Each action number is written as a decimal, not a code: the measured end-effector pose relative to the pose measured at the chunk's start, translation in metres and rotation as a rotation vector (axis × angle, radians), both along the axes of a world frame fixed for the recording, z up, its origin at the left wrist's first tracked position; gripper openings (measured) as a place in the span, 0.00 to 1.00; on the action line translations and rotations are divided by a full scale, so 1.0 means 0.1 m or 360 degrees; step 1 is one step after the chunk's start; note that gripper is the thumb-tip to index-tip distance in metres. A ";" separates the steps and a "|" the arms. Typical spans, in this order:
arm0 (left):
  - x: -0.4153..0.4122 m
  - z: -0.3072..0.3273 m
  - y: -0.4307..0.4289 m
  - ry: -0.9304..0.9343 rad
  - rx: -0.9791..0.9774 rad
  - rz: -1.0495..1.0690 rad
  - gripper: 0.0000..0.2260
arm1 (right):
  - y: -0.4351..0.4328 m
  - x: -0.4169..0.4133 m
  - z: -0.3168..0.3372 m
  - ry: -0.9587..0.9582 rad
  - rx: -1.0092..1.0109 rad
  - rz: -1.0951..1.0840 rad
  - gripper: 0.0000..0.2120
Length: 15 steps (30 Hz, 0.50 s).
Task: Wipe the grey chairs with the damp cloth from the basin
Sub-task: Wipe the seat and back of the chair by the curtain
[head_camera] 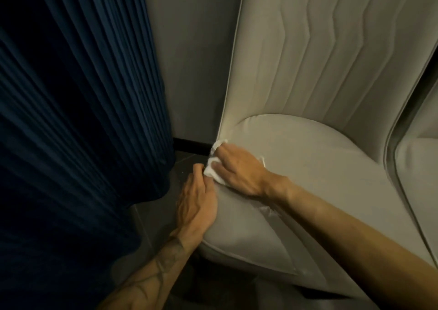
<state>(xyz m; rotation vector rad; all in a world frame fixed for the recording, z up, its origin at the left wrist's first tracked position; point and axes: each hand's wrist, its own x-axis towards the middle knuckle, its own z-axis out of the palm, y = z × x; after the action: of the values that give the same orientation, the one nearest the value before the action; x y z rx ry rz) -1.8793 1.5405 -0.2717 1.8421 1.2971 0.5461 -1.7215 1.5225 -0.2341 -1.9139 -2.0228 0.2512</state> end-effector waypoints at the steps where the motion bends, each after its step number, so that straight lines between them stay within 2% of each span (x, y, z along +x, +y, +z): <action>1: -0.01 -0.02 0.02 -0.0058 -0.0073 -0.0026 0.07 | -0.12 -0.04 0.00 0.0026 -0.0028 0.0078 0.16; 4: -0.05 -0.04 0.13 -0.0099 -0.0209 -0.0127 0.06 | -0.16 0.07 0.09 0.0000 -0.0120 0.0120 0.13; 9: 0.02 0.02 0.47 -0.0090 -0.0113 -0.0164 0.08 | 0.02 0.07 0.19 -0.0129 -0.0077 -0.0154 0.13; 13: 0.26 0.12 0.71 -0.0121 0.0033 -0.0348 0.16 | -0.52 -0.16 0.06 -0.0045 -0.0071 0.0186 0.14; 15: 0.40 0.14 0.77 -0.0030 0.0123 -0.0500 0.21 | -0.58 -0.01 0.11 -0.0070 -0.0103 0.0212 0.14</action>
<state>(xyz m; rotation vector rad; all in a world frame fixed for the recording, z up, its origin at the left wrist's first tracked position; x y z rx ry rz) -1.8391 1.6174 -0.2574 2.0496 0.9592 0.4471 -1.7228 1.4648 -0.2234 -1.8392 -2.2000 0.3144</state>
